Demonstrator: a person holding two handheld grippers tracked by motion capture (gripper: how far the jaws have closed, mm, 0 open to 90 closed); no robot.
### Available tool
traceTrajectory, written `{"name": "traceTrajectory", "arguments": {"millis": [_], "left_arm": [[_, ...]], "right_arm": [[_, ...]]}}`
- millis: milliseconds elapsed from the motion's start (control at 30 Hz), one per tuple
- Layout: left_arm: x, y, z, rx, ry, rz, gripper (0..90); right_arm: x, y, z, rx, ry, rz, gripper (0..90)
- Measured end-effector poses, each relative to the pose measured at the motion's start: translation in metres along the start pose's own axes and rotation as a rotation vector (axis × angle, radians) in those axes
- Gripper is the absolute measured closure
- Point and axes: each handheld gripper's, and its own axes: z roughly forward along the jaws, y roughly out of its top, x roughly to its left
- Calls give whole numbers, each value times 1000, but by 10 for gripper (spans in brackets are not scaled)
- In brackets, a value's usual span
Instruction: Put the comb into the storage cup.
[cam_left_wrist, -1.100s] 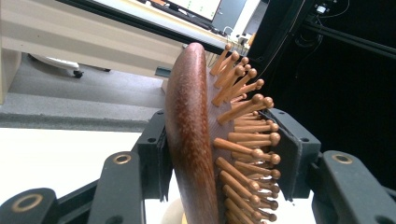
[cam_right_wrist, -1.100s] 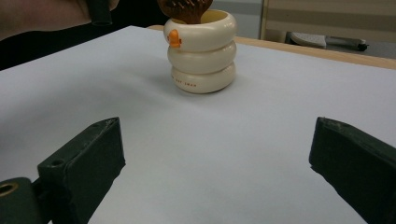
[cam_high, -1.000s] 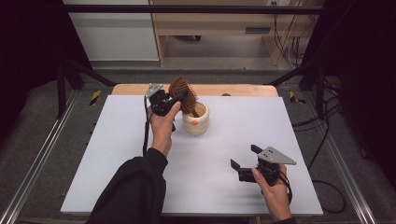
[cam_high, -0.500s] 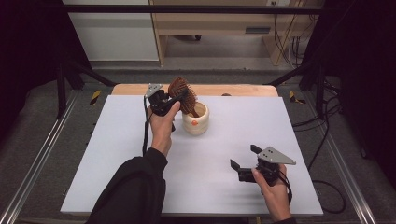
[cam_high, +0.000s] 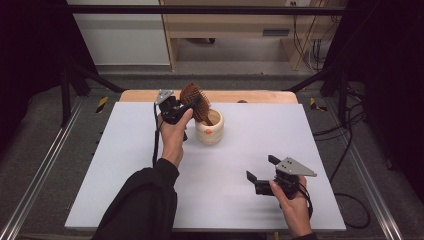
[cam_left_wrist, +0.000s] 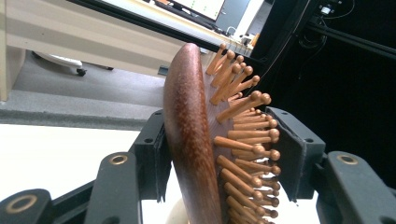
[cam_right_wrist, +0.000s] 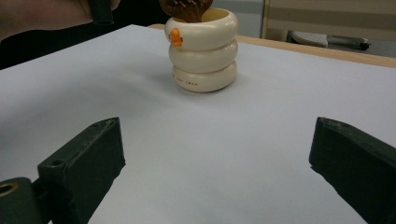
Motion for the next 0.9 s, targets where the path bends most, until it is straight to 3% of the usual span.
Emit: {"name": "traceTrajectory", "arguments": {"millis": [633,900], "left_arm": [[4,-2,0,-3,19,15,403],[2,-3,3,-11,23,18,397]], "right_arm": [[1,-1,1,3,4,3,35],[5,-3,4,13,27,3,35]]}}
